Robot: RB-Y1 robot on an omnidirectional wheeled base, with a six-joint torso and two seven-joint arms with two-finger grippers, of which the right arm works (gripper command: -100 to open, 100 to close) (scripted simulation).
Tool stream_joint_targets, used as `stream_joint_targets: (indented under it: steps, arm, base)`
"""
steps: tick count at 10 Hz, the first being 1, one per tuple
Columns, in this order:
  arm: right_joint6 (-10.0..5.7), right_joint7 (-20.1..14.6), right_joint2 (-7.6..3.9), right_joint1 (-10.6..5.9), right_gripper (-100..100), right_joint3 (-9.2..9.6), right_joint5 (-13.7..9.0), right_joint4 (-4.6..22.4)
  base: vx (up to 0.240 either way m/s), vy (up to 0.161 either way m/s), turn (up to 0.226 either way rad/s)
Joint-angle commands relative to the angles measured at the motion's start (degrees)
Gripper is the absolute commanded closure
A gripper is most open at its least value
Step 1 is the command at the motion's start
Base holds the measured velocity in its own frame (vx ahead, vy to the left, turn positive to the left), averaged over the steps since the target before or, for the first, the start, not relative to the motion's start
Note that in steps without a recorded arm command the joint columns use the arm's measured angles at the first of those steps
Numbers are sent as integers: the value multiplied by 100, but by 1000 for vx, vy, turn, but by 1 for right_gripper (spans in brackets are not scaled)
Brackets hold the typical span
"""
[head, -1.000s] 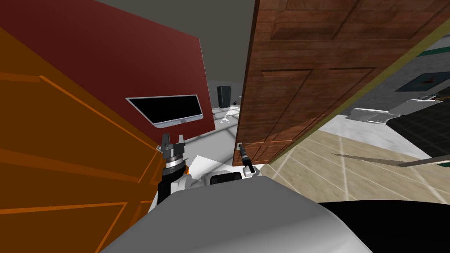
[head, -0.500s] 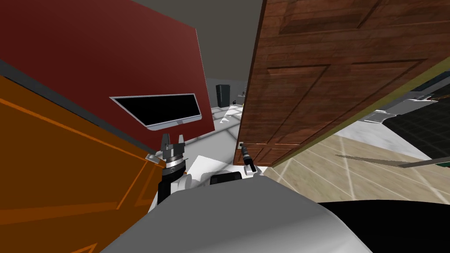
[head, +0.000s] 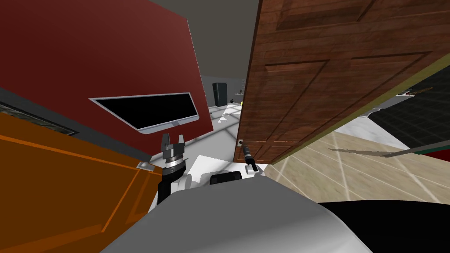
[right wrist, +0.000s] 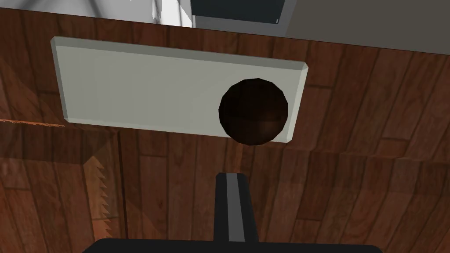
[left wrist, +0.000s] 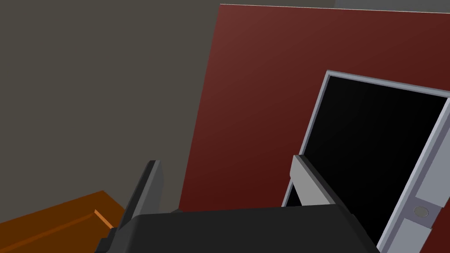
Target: Push the door open
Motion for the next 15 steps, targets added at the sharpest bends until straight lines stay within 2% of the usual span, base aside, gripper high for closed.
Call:
stream_joint_targets:
  steps: [1, 4, 5, 9, 12, 14, 15]
  arm:
    - [27, -9, 35, 14, -100, -8, -24, -28]
    - [62, -30, 162, 33, -100, -31, -76, -83]
    - [71, -27, 136, 49, -100, -24, -65, -106]
    - [-71, -4, 95, 97, -100, -63, -87, -61]
    - [-179, 14, 132, 129, -100, -92, -102, -26]
    - [-189, 13, 134, 119, -100, -95, -104, -4]
    - [-189, 13, 134, 119, 100, -95, -104, -4]
  base:
    - [-231, 127, -45]
    - [-230, 101, -56]
    - [-80, 52, -17]
    - [186, -21, 30]
    - [200, -28, 33]
    - [151, -15, 13]
    - [-22, 5, -2]
